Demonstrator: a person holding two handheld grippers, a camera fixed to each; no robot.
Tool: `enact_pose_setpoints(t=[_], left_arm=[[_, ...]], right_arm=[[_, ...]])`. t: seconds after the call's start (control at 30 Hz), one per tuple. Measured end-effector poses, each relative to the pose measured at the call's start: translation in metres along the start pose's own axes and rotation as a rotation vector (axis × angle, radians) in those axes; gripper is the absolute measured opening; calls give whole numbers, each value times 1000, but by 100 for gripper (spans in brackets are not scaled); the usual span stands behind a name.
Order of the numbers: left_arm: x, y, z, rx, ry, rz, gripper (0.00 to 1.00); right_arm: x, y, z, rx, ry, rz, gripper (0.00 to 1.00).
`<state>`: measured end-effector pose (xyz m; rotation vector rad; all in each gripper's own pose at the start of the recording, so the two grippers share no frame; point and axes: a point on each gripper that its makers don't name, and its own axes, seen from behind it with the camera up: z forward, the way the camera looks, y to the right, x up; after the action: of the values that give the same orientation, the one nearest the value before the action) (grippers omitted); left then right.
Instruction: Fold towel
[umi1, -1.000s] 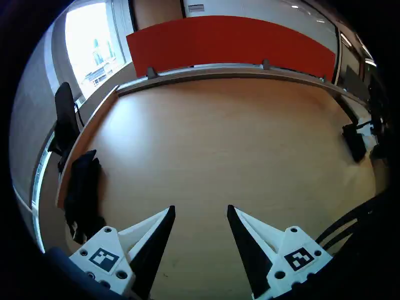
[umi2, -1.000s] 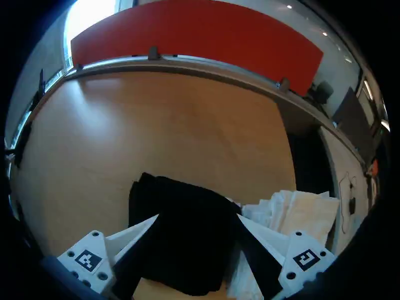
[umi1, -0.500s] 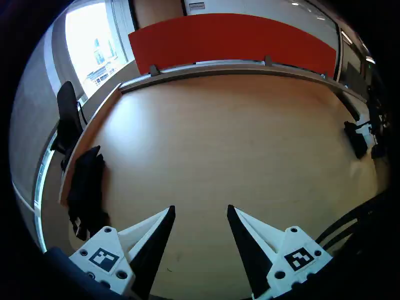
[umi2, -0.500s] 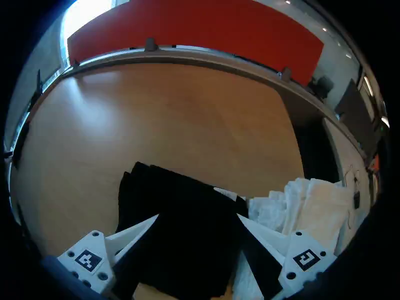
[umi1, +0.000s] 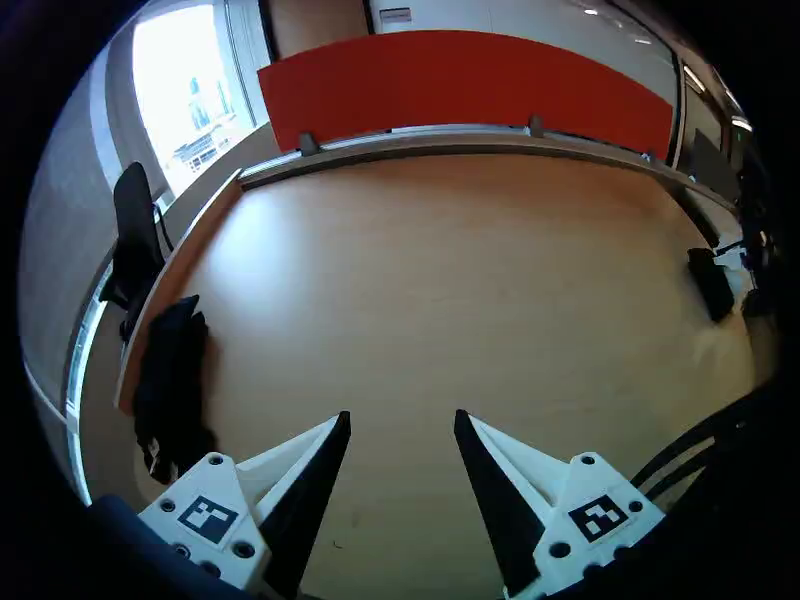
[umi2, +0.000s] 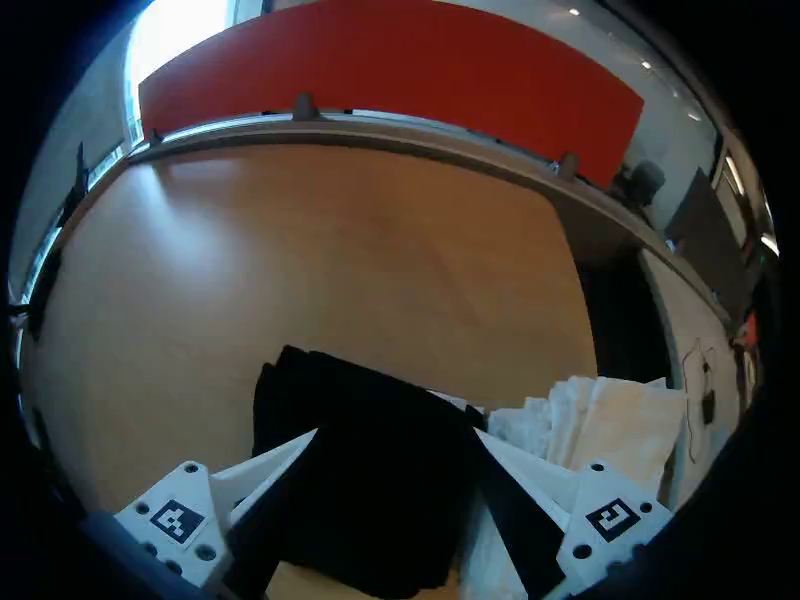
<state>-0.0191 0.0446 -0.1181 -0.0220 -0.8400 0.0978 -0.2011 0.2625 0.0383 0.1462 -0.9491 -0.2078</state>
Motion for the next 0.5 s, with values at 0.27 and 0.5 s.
enact_pose_setpoints(t=[0.27, 0.5], left_arm=[[5, 1, 1, -6, 12, -7, 76], [13, 1, 2, -13, 33, -15, 76]], right_arm=[[7, -3, -12, -7, 35, 8, 100], [17, -5, -35, -29, 108, 48, 100]])
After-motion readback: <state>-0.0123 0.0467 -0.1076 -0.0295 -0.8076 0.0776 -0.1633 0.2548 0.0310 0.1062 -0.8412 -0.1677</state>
